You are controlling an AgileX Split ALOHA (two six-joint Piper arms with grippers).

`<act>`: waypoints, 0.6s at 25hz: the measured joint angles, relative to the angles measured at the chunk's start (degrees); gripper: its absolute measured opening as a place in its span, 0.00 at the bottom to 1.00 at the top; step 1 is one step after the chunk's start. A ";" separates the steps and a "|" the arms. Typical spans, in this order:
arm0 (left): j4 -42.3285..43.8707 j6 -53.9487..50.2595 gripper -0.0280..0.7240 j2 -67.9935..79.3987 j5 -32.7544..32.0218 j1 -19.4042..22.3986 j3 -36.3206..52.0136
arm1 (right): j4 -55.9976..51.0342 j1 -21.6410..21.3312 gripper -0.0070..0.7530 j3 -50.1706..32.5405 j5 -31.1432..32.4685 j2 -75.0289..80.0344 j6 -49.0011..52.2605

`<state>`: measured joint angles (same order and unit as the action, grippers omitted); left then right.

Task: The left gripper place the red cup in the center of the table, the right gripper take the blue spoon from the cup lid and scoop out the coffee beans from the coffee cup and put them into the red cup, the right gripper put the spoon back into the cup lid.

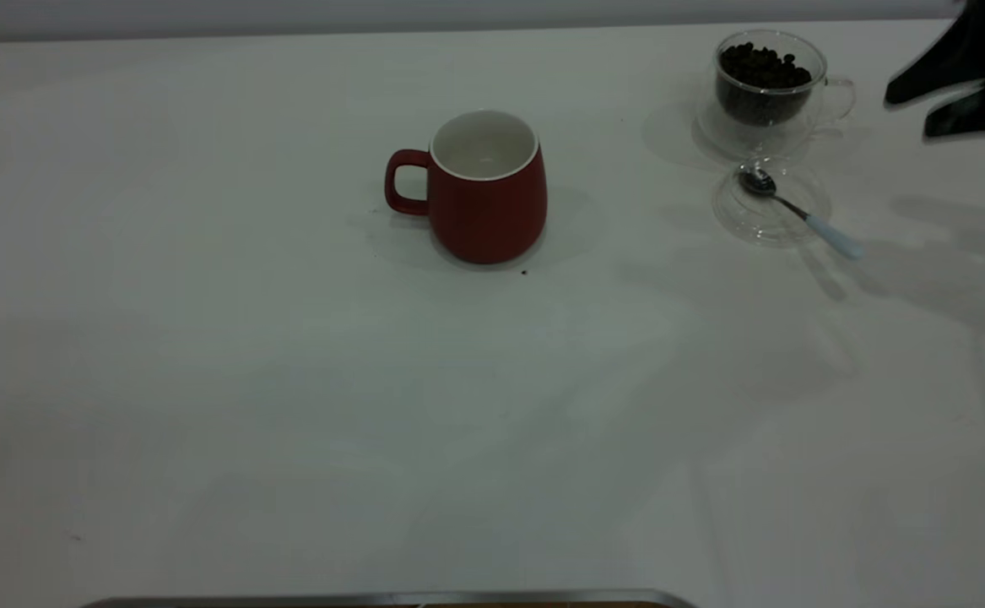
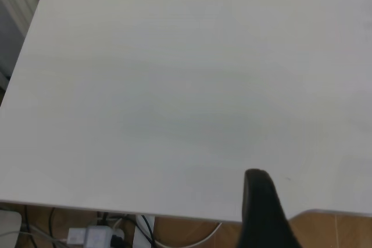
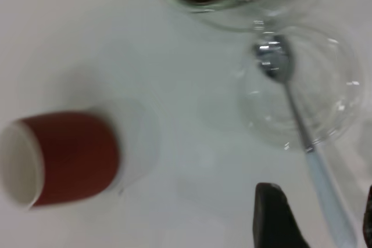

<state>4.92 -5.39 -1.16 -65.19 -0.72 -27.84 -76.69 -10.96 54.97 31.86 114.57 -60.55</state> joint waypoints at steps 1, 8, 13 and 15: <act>0.00 0.00 0.72 0.00 0.00 0.00 0.00 | 3.12 0.05 0.55 -0.06 0.71 -2.97 2.10; 0.00 0.00 0.72 0.00 0.00 0.00 0.00 | 28.88 0.11 0.55 -0.36 5.56 -27.62 20.25; 0.00 0.00 0.72 0.00 0.00 0.00 0.00 | 42.57 0.11 0.55 -0.54 14.47 -45.91 27.86; 0.00 0.00 0.72 0.00 0.00 0.00 0.00 | 45.59 0.11 0.55 -0.54 18.36 -52.38 29.08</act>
<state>4.92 -5.39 -1.16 -65.19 -0.72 -27.84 -31.09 -10.85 54.43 50.22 62.19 -31.47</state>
